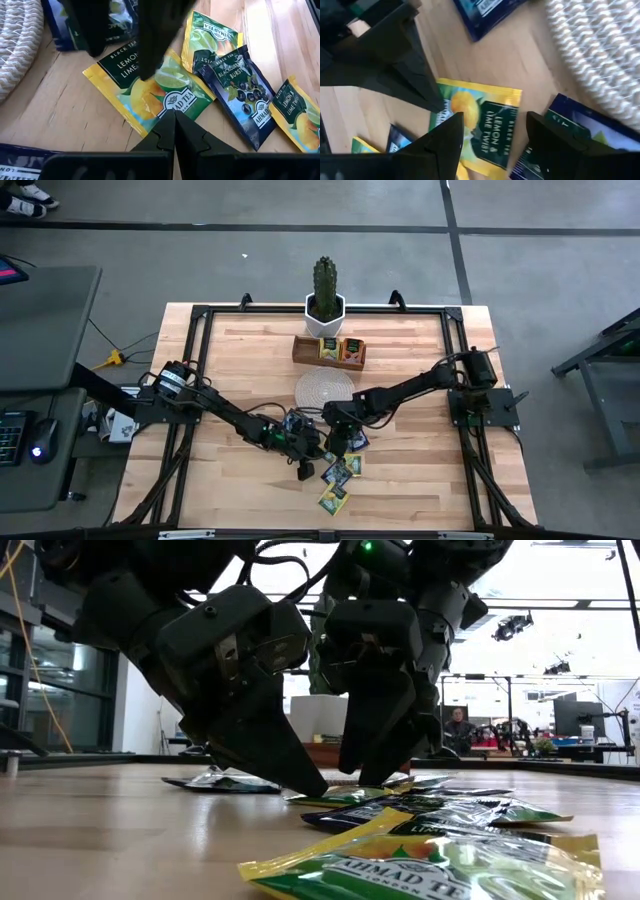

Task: Pick & Place Tea
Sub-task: Put the yellow tea bag into the middle section of the wooden organizer

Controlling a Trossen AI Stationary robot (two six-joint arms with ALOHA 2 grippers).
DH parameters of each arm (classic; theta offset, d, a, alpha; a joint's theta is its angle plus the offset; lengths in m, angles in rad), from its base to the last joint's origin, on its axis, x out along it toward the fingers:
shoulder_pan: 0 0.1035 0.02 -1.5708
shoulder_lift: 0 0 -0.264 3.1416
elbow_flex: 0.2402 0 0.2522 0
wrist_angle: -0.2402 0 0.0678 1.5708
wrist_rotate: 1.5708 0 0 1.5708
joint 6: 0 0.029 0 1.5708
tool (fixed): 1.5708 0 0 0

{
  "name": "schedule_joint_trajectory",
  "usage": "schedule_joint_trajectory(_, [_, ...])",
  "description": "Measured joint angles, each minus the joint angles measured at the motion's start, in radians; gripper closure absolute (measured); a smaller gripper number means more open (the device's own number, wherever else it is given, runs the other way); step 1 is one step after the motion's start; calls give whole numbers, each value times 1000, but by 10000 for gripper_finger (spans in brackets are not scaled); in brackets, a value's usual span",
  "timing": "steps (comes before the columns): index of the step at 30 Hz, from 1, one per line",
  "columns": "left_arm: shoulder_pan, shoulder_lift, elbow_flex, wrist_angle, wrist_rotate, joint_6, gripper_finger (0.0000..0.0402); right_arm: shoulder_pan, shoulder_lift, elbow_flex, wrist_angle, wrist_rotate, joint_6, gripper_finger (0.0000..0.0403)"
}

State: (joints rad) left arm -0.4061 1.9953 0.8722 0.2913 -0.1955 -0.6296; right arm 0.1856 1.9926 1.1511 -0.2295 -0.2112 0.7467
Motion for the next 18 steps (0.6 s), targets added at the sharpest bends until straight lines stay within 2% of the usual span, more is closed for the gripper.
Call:
schedule_joint_trajectory(7, [0,0,0,0,-1,17,402,46,4,-1,8,97,3,193])
schedule_joint_trajectory(18, [0,0,0,-2,-4,23,402,102,6,-3,-14,242,-166,206])
